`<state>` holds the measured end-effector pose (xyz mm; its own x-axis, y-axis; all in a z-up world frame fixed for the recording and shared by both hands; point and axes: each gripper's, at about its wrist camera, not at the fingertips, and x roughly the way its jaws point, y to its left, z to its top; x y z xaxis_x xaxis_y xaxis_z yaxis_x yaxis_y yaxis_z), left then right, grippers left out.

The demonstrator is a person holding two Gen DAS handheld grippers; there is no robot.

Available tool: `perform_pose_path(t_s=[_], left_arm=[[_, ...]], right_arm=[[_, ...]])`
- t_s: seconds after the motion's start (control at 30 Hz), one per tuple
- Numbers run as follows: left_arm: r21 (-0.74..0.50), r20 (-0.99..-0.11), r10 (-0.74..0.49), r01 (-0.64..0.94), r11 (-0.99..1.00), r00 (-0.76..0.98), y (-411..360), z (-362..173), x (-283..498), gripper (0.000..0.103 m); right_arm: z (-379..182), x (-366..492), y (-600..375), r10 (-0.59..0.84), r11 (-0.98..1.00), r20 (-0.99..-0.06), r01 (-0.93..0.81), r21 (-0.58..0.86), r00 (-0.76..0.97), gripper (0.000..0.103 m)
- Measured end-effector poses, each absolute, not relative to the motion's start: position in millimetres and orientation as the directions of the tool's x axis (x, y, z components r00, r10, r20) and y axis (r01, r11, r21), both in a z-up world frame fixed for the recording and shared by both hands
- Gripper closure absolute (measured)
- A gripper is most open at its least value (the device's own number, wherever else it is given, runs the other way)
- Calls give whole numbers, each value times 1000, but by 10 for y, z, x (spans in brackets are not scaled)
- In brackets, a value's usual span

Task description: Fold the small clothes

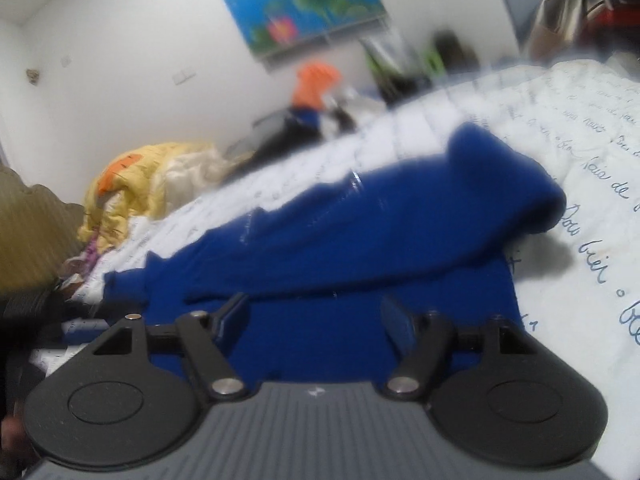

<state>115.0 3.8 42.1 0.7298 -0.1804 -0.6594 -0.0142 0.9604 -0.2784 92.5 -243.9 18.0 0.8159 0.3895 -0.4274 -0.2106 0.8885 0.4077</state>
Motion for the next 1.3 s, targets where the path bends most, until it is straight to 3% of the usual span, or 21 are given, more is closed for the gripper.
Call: perform_pose_path(t_s=[0.07,0.13,0.17,0.2,0.23,0.27,0.4,0.5,0.77,0.83,0.87,0.93,0.97,1.0,1.03,1.07,1.1,1.17,1.23,1.27,1.3], left_arm=[[-278,-725,-171,-57,959,667,-26,314,1525,17],[-218,-724,-115,-68,974,681,-154,286,1711,17],[-176,-729,-83,-69,982,679,-221,264,1782,34],[-116,-722,-34,-73,991,691,-301,262,1820,71],[-67,-713,-1,-67,995,701,-362,266,1850,90],[-54,-701,8,-63,997,714,-367,293,1859,102],[-34,-612,28,-62,997,791,-183,599,1787,100],[57,-558,144,-135,989,817,73,709,1788,100],[185,-645,260,-183,966,719,414,269,1801,99],[176,-617,273,-210,962,738,421,330,1711,89],[146,-599,264,-221,964,756,437,441,1620,77],[49,-519,213,-219,974,828,414,665,1419,47],[16,-475,170,-184,983,864,359,722,1344,27],[12,-451,120,-128,992,884,273,745,1314,16],[31,-456,86,-81,996,886,163,726,1333,16],[52,-482,59,-38,998,874,44,663,1392,19],[58,-518,37,-8,998,854,-41,578,1478,26],[11,-608,-2,11,1000,794,-102,380,1668,34],[-43,-654,-40,15,999,755,-84,225,1784,31],[-30,-640,-40,27,999,767,-95,187,1772,23],[-12,-629,-47,51,999,776,-107,154,1753,21]], right_arm=[[151,926,-2411,398,888,-436,-221,403,807,31],[136,921,-2395,402,890,-440,-231,392,803,31],[127,920,-2394,405,890,-439,-236,391,802,31],[109,915,-2390,406,890,-440,-236,390,801,31],[101,919,-2388,403,891,-444,-232,390,801,31],[78,904,-2401,401,892,-446,-228,391,800,31],[60,901,-2411,408,886,-439,-231,402,800,31],[63,901,-2406,413,886,-437,-240,398,799,31],[57,914,-2407,416,885,-446,-240,399,793,31],[51,928,-2416,423,882,-452,-241,406,785,30],[58,946,-2433,434,877,-461,-244,415,775,30],[156,1007,-2523,447,866,-460,-242,437,767,30],[251,1051,-2584,440,862,-440,-233,450,783,30],[356,1123,-2644,437,855,-410,-229,465,801,29],[459,1226,-2680,428,854,-386,-226,469,817,26],[546,1370,-2676,411,865,-385,-220,451,826,14],[586,1542,-2644,392,884,-410,-215,415,824,7],[518,1926,-2535,343,927,-513,-195,320,787,7],[323,2217,-2466,264,962,-635,-148,231,726,7],[203,2292,-2451,232,972,-679,-135,193,696,7],[149,2235,-2416,207,978,-650,-165,126,731,7]])
